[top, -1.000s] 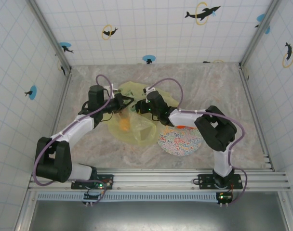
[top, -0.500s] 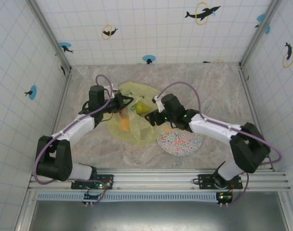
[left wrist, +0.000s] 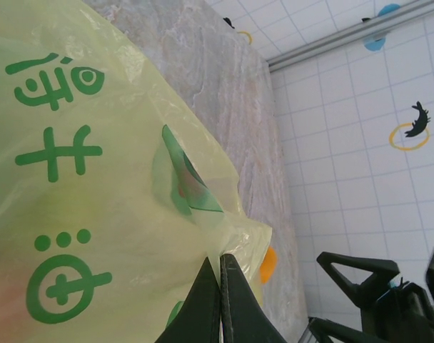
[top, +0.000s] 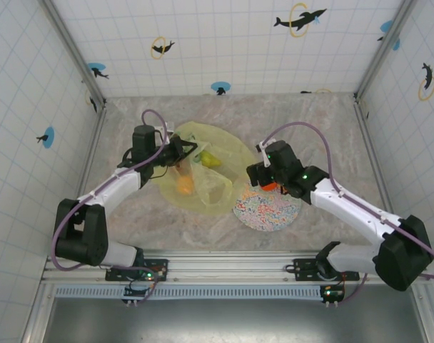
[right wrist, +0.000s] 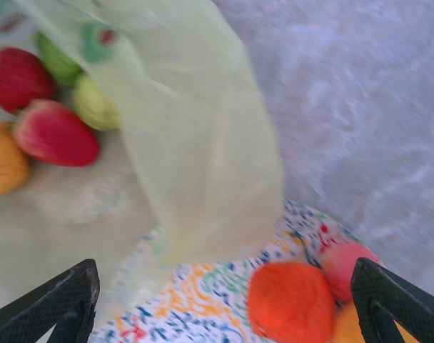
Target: Place the fruits into the plastic bag
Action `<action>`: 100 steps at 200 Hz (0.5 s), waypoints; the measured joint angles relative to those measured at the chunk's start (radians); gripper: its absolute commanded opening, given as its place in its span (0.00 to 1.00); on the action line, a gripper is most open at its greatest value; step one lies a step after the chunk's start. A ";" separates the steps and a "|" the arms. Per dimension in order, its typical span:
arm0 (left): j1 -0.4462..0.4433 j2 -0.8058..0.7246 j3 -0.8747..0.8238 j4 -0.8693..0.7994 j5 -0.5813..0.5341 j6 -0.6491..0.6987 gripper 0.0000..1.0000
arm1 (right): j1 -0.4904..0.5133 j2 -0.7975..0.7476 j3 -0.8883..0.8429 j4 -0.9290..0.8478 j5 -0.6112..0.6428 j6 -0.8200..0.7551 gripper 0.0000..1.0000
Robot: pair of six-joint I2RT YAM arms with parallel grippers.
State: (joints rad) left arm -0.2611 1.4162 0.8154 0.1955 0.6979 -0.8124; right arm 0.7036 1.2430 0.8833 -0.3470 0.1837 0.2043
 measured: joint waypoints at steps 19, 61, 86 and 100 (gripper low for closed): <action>0.000 0.000 0.004 -0.003 -0.004 0.000 0.00 | -0.001 0.067 0.017 -0.058 0.039 0.005 0.92; 0.000 0.000 0.005 -0.007 -0.012 0.000 0.00 | -0.001 0.209 0.088 -0.143 0.085 0.004 0.90; 0.000 0.000 0.005 -0.008 -0.015 0.001 0.00 | -0.001 0.254 0.113 -0.164 0.100 0.000 0.88; 0.000 0.000 0.005 -0.008 -0.015 0.003 0.00 | -0.001 0.279 0.122 -0.172 0.105 -0.004 0.87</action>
State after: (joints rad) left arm -0.2611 1.4166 0.8200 0.1871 0.6827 -0.8093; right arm 0.7029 1.5219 1.0050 -0.5186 0.2882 0.2005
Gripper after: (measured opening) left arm 0.041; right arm 0.879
